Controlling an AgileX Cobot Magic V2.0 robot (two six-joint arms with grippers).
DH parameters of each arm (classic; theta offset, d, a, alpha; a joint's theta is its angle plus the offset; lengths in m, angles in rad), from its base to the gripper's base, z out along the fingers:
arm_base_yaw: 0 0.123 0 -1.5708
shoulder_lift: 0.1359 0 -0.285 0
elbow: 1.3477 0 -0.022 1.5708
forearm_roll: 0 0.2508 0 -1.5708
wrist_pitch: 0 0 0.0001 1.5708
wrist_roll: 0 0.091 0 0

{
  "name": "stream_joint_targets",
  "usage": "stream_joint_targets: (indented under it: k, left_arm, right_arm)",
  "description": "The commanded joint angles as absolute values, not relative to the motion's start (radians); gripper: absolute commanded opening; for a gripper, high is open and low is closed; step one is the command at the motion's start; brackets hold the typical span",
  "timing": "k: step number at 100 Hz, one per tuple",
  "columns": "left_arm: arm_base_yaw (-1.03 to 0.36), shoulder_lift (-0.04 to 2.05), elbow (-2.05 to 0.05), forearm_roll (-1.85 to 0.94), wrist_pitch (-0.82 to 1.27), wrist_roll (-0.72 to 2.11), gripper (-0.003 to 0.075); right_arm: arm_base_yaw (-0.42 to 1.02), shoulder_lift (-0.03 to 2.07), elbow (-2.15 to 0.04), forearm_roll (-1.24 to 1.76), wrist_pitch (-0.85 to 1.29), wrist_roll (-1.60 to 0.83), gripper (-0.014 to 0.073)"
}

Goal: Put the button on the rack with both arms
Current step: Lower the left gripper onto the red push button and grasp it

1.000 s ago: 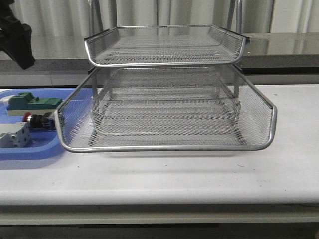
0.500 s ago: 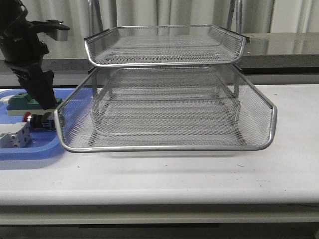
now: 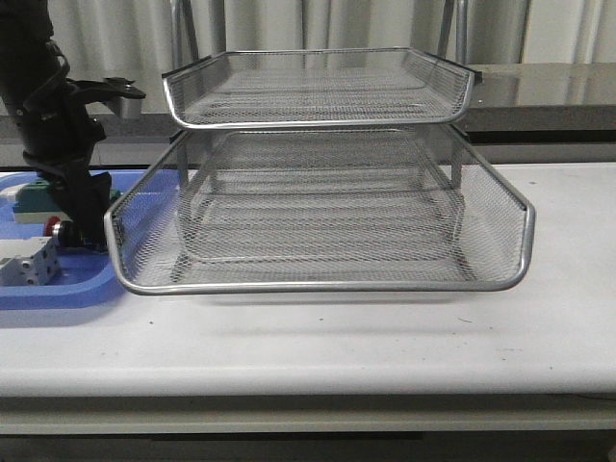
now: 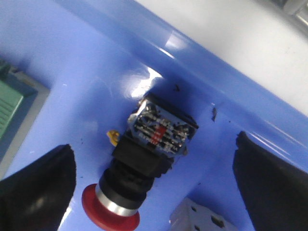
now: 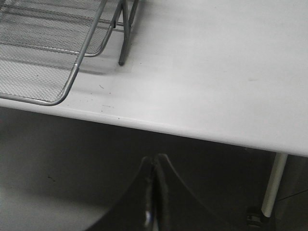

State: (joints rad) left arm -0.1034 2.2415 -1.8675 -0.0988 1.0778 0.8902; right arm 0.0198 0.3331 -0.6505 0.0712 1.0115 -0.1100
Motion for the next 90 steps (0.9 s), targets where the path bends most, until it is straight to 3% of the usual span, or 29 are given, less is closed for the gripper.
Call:
stream_joint_targets:
  k: [1, 36, 43, 55, 74, 90]
  left_arm:
    - [-0.111, 2.202, -1.896, -0.118, 1.061, 0.906, 0.0637]
    - [-0.111, 2.238, -1.896, -0.118, 1.057, 0.910, 0.0636]
    - [-0.111, 2.238, -1.896, -0.118, 1.057, 0.910, 0.0607]
    - [-0.111, 2.238, -1.898, -0.111, 1.055, 0.910, 0.0463]
    - [-0.111, 2.236, -1.898, -0.082, 1.013, 0.910, 0.0154]
    - [-0.111, 2.227, -1.909, -0.050, 1.019, 0.910, 0.0002]
  right_arm:
    - [0.015, 0.341, -0.682, 0.077, 0.951, -0.109, -0.0070]
    - [0.015, 0.341, -0.682, 0.077, 0.951, -0.109, -0.0070]
    - [0.015, 0.341, -0.682, 0.077, 0.951, -0.109, -0.0070]
    - [0.015, 0.341, -0.682, 0.077, 0.951, -0.109, -0.0070]
    - [0.015, 0.341, -0.682, 0.077, 0.951, -0.109, -0.0070]
    - [0.015, 0.341, -0.682, 0.077, 0.951, -0.109, -0.0070]
